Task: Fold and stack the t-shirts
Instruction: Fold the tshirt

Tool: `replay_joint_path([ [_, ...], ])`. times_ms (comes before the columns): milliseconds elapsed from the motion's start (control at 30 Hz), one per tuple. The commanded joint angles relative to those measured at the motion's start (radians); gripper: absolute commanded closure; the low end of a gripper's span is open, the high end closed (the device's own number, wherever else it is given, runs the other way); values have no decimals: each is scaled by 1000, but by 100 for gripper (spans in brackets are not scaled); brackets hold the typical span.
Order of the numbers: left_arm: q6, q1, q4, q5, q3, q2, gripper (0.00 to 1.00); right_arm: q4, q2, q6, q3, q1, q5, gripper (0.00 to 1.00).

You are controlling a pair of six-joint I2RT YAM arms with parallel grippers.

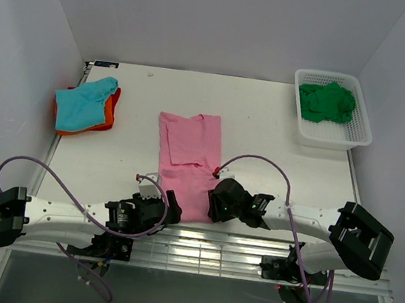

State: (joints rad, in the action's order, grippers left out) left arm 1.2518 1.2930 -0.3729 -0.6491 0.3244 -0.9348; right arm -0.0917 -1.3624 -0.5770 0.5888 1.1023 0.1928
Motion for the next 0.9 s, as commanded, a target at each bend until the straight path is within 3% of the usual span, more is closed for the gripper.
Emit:
replay_joint_path([
  [0,-5,-1,-4,36,2,5,2,-34,-23,-15,14,11,17,54],
  [467,6,-3,-43,49,47,-58,13,-97,-7,-34,26,28,57,55],
  [700,1,-3,-46,49,48,-56,32,-111,3,-58,5,33,69,56],
  [867,-5,-1,-55,48,56,-58,42,-129,2,-64,8,36,76,68],
])
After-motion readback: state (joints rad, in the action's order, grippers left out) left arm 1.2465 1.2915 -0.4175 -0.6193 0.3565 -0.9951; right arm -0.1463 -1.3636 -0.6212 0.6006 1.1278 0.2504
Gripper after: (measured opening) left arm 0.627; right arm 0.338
